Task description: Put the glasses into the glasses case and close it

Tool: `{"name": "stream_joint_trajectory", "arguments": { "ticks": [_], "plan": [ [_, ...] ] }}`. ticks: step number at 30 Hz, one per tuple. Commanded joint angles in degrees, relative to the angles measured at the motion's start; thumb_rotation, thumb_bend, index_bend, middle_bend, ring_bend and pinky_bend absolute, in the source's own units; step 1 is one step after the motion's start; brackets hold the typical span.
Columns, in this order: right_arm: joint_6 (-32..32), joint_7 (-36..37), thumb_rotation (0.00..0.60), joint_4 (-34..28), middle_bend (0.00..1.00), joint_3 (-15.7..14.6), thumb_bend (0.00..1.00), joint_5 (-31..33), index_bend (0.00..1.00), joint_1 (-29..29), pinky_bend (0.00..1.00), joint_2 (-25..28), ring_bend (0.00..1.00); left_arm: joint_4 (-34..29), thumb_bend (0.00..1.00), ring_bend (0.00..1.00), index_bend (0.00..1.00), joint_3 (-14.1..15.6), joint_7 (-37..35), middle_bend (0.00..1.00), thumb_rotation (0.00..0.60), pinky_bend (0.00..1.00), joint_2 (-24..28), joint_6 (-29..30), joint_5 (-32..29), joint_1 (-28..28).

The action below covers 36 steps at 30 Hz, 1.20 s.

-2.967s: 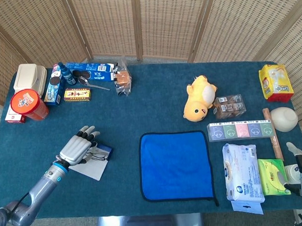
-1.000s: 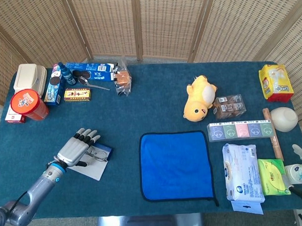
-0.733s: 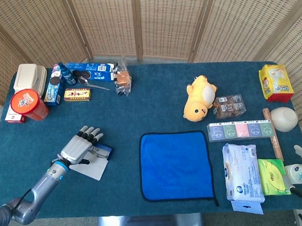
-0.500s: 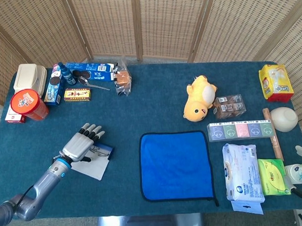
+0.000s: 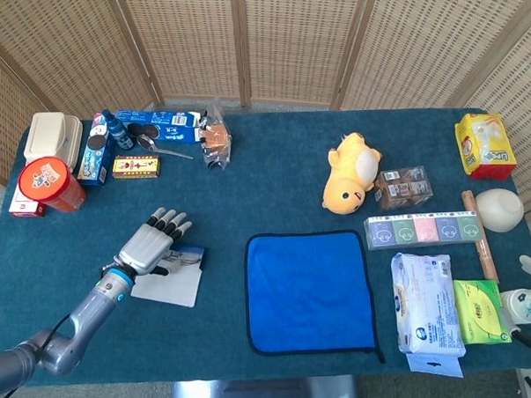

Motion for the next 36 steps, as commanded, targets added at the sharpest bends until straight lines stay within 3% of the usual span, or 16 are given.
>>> {"name": "stream_joint_trajectory", "arguments": {
  "ticks": [1,11,23,29,36],
  "plan": [
    [0.08,0.06,0.600,0.01,0.26,-0.04,0.28,0.02,0.14,-0.11,0.38,0.03,0.32,0.59,0.35,0.00,0.00,-0.53,0.06,0.00,0.311,0.00,-0.63,-0.29,-0.69,-0.43],
    [0.49,0.17,0.600,0.07,0.26,-0.09,0.28,-0.07,0.14,-0.42,0.38,0.07,0.32,-1.25,0.35,0.00,0.00,-1.74,-0.88,0.00,0.311,0.00,0.28,-1.60,-3.31,-1.29],
    [-0.23,-0.33,0.600,-0.09,0.26,0.17,0.28,-0.54,0.14,0.39,0.38,-0.28,0.32,-15.96,0.35,0.00,0.00,-1.36,-5.94,0.00,0.313,0.00,11.98,-8.97,-10.31,-2.15],
    [-0.23,-0.61,0.600,-0.24,0.26,0.11,0.28,-0.65,0.14,0.43,0.38,-0.40,0.32,-17.52,0.35,0.00,0.00,-0.60,-7.50,0.00,0.308,0.10,14.18,-12.58,-13.45,-3.53],
    [0.23,-0.77,0.600,-0.45,0.26,-0.06,0.28,-0.64,0.13,0.03,0.38,-0.29,0.32,-17.22,0.35,0.00,0.00,-0.74,-10.26,0.00,0.314,0.14,13.64,-11.34,-14.91,-3.13]
  ]
}}
